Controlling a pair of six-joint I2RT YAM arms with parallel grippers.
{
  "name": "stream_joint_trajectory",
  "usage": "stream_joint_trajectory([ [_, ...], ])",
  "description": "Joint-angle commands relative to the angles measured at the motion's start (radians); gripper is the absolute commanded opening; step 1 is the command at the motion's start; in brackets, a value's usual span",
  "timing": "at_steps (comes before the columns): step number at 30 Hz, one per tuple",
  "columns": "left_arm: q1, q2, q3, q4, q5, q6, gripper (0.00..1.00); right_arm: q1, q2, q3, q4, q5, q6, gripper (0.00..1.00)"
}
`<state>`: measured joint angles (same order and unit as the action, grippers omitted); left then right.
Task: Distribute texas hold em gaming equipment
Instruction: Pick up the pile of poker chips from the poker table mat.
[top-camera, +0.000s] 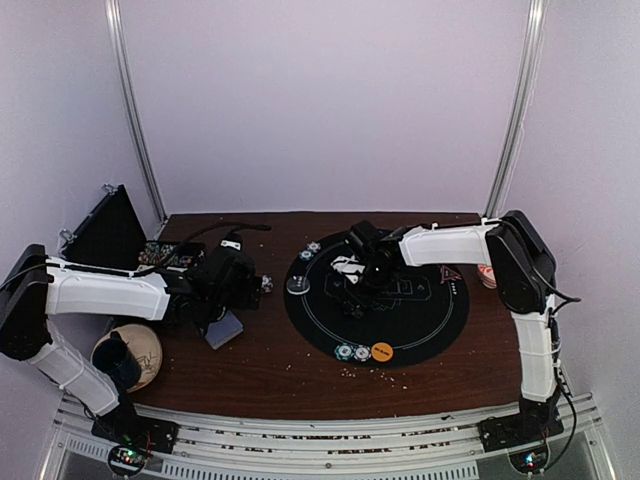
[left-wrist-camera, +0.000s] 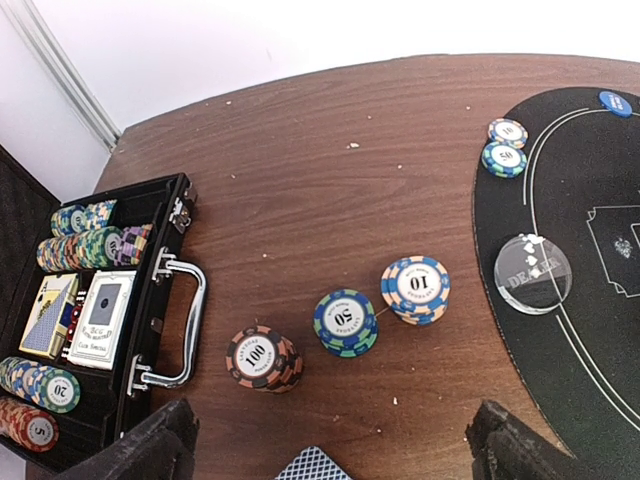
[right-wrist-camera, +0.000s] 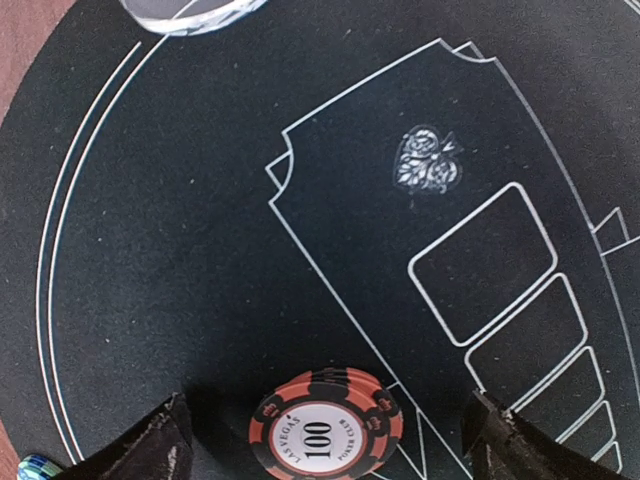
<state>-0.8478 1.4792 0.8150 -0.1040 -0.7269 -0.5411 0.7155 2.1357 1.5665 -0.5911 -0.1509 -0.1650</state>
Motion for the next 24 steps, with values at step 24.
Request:
stream_joint_trajectory([
  [24, 0.002, 0.016, -0.004, 0.043, -0.017, 0.028, 0.98, -0.029, 0.038, -0.034, -0.063, -0.007, -0.009, 0.72],
])
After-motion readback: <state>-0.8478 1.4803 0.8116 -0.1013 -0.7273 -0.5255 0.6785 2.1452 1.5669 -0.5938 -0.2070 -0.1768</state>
